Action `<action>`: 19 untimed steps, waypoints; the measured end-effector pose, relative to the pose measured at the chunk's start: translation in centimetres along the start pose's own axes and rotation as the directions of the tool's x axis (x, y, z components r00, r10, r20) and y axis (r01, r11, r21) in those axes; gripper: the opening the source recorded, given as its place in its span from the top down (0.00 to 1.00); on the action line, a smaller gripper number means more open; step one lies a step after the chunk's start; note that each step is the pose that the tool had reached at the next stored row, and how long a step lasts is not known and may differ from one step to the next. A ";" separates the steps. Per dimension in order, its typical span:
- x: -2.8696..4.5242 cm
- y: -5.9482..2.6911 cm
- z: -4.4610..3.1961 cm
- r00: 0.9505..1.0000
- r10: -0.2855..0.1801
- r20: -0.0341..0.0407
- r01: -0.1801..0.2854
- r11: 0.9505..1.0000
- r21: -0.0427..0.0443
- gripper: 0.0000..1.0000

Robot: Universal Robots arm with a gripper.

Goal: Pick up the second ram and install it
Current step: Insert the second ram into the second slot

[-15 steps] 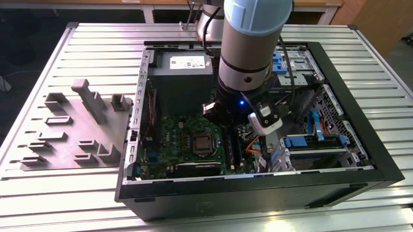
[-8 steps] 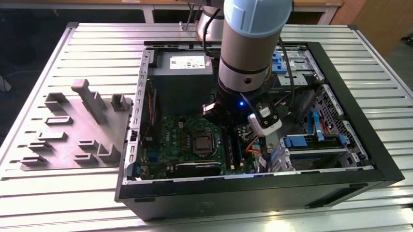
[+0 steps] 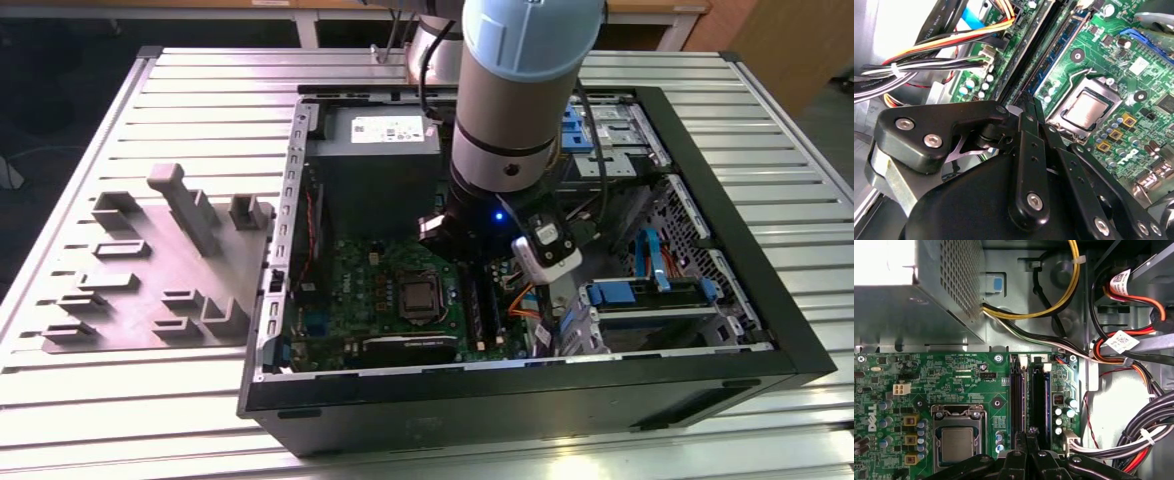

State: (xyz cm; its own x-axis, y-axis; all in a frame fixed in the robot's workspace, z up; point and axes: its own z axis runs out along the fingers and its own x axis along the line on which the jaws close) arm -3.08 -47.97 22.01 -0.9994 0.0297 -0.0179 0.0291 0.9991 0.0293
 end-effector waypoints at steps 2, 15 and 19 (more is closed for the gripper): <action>0.00 -0.01 0.16 1.000 0.000 0.000 0.000 1.000 0.000 0.89; 0.01 -0.02 0.61 1.000 0.000 0.000 0.000 1.000 0.000 0.89; 0.01 0.00 0.70 1.000 0.000 0.001 0.000 1.000 -0.002 0.88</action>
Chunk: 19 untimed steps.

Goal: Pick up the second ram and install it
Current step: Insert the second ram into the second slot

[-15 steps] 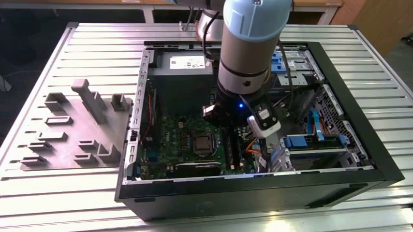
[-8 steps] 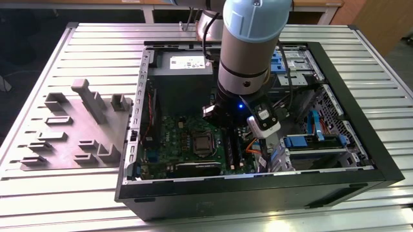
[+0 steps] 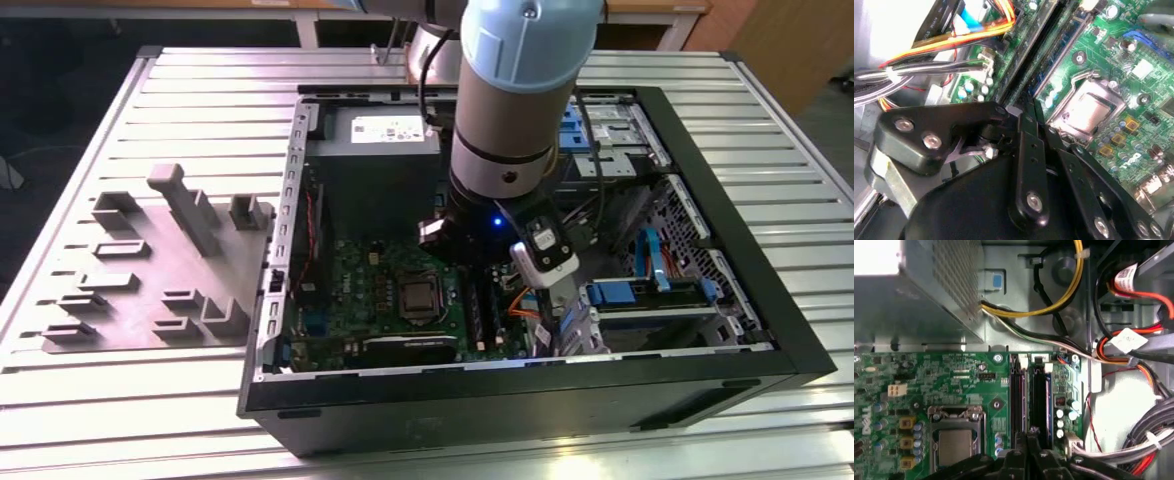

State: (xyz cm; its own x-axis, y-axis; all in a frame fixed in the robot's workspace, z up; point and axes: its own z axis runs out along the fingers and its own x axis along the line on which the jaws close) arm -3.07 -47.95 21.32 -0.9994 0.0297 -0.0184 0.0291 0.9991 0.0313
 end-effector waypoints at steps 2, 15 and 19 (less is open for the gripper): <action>0.00 -0.01 -0.04 1.000 0.000 0.000 0.000 1.000 0.001 0.82; -0.06 0.08 -3.35 1.000 0.000 -0.001 0.000 1.000 0.002 0.82; -0.06 0.08 -3.40 1.000 0.000 -0.001 0.000 1.000 0.002 0.82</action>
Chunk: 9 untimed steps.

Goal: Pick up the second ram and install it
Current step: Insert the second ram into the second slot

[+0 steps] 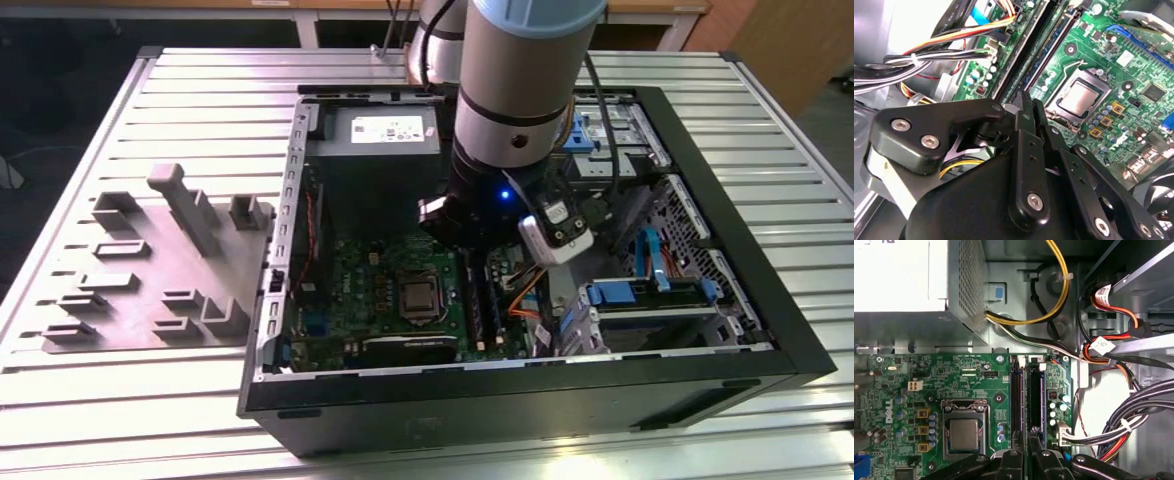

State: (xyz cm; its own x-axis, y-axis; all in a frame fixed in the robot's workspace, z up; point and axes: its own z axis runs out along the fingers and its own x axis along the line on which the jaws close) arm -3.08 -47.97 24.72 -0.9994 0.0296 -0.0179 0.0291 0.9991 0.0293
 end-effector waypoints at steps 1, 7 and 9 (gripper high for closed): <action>0.00 0.00 0.00 1.000 0.000 0.000 0.000 1.000 0.000 0.82; 0.00 0.00 -0.01 1.000 0.000 0.000 0.000 1.000 0.000 0.89; 0.00 0.00 -0.01 1.000 0.000 0.000 0.000 1.000 0.000 0.90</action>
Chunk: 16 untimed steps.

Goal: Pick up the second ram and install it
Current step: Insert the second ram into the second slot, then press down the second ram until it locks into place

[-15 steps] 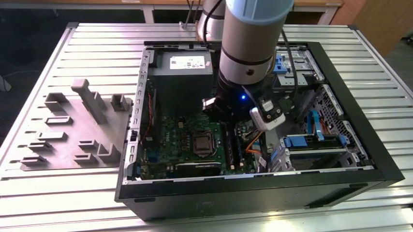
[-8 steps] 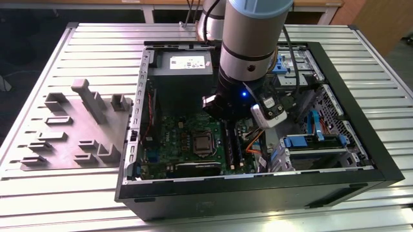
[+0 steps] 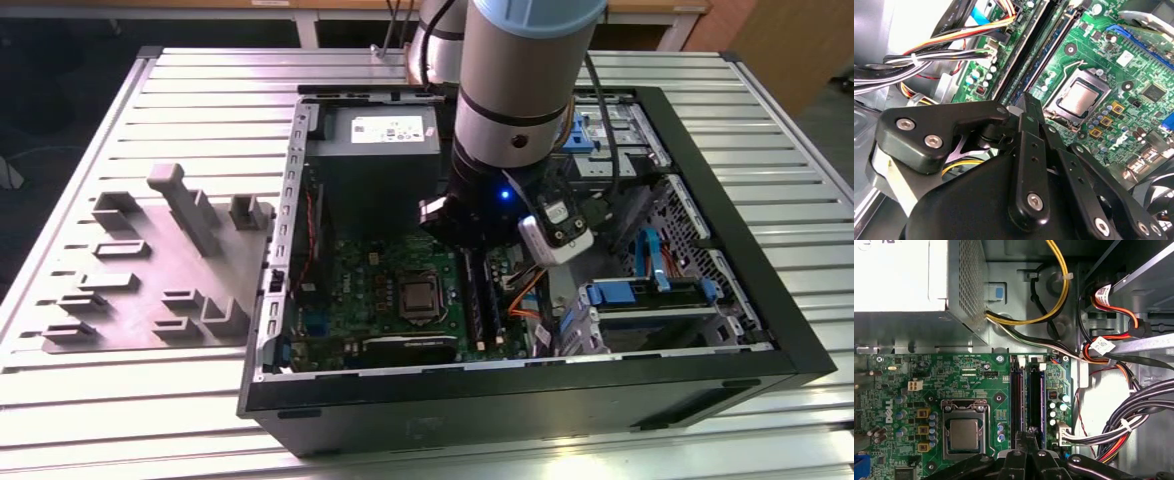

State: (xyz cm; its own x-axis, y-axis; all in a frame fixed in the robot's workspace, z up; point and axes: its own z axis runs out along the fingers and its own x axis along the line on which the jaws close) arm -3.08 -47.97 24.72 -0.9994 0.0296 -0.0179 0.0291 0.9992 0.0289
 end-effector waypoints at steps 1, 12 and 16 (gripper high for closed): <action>0.00 0.00 0.00 1.000 0.000 0.000 0.000 1.000 0.000 0.90; 0.00 0.02 0.01 1.000 0.000 0.000 0.000 1.000 0.001 0.90; 0.01 0.25 0.05 1.000 0.000 0.000 0.000 1.000 -0.002 0.90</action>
State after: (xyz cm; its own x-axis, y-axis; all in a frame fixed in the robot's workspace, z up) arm -3.08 -47.72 24.68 -0.9994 0.0297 -0.0179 0.0292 0.9991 0.0305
